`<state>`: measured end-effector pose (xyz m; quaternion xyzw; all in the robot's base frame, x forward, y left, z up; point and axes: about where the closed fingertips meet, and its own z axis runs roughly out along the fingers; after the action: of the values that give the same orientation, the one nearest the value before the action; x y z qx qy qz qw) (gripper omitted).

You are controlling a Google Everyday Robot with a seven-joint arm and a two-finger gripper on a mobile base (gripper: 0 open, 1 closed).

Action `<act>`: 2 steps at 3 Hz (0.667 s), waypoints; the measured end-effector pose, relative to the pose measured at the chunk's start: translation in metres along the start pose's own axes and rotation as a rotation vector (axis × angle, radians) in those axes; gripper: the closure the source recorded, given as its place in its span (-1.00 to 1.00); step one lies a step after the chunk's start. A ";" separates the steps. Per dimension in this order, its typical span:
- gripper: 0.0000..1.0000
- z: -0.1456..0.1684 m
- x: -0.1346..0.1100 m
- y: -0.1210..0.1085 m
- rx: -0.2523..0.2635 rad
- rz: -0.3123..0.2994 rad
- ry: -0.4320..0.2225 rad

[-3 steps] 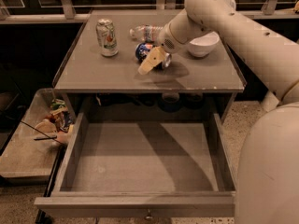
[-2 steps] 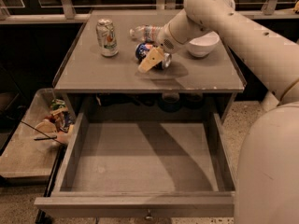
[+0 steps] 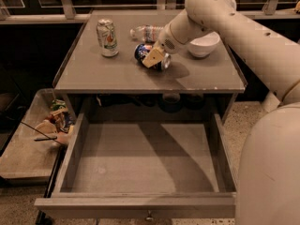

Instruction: Place pepsi can into top drawer

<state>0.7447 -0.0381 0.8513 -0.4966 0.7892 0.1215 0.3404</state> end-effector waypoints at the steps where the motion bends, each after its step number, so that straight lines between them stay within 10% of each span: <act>1: 0.76 0.000 0.000 0.000 0.000 0.000 0.000; 2: 1.00 -0.003 -0.009 0.003 -0.011 -0.032 0.002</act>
Offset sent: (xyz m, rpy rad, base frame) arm -0.0034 0.0126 0.0266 -0.0324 -0.0335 0.0773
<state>0.7434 -0.0317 0.8587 -0.5112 0.7806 0.1198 0.3390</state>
